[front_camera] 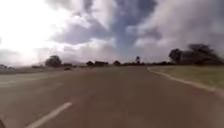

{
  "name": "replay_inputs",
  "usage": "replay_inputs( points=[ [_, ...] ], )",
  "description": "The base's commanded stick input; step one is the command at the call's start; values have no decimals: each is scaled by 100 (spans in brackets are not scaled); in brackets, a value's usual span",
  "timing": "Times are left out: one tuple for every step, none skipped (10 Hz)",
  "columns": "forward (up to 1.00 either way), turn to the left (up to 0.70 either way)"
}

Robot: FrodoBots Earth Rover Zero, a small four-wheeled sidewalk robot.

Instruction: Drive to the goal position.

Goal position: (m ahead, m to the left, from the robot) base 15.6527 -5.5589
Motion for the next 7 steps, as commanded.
replay_inputs(
  points=[
    [100,0],
    [100,0],
    [100,0],
    [100,0],
    [100,0],
    [100,0],
    [100,0]
  ],
)
